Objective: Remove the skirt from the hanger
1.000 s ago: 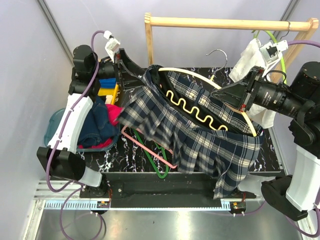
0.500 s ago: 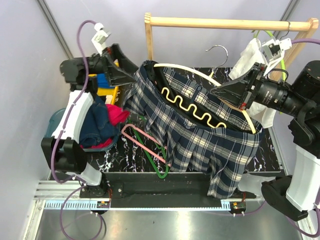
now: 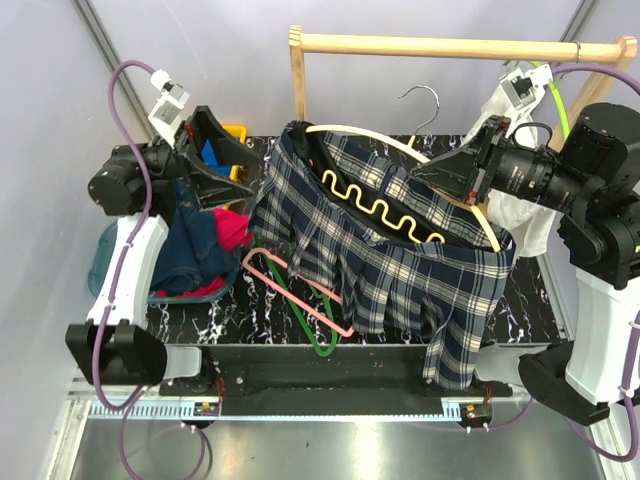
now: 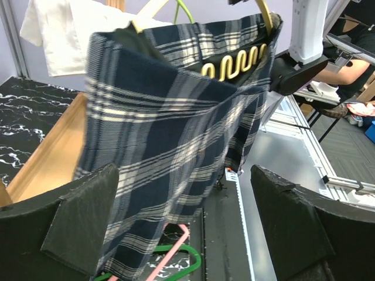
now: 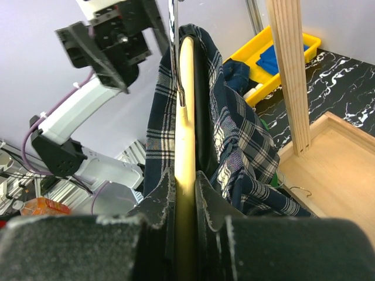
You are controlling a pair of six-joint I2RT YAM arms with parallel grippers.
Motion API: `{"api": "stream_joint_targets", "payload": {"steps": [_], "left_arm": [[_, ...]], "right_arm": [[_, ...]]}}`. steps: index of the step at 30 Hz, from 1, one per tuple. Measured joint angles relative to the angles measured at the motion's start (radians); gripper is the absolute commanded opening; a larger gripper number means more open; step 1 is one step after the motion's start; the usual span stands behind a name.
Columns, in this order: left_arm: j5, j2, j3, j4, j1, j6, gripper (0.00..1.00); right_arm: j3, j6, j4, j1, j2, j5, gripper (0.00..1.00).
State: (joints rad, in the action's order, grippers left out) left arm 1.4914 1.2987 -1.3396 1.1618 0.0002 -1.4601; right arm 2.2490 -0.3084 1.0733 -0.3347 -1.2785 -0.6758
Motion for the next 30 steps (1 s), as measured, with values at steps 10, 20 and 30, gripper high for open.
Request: {"api": "stream_joint_targets", "payload": {"steps": [10,20,30], "left_arm": [[-0.001,0.268,-0.1,0.068,-0.018,-0.04,0.99],[-0.013,0.323,-0.153,0.097,-0.141,-0.189,0.99],[-0.018,0.29,-0.153,0.113,-0.182,-0.187,0.0]], "right_arm": [[0.036,-0.012,-0.006,0.0,-0.03,-0.024,0.0],[0.052,-0.031,-0.027,0.0,-0.034,-0.027,0.0],[-0.002,-0.048,-0.114,0.0,-0.045,-0.051,0.0]]}}
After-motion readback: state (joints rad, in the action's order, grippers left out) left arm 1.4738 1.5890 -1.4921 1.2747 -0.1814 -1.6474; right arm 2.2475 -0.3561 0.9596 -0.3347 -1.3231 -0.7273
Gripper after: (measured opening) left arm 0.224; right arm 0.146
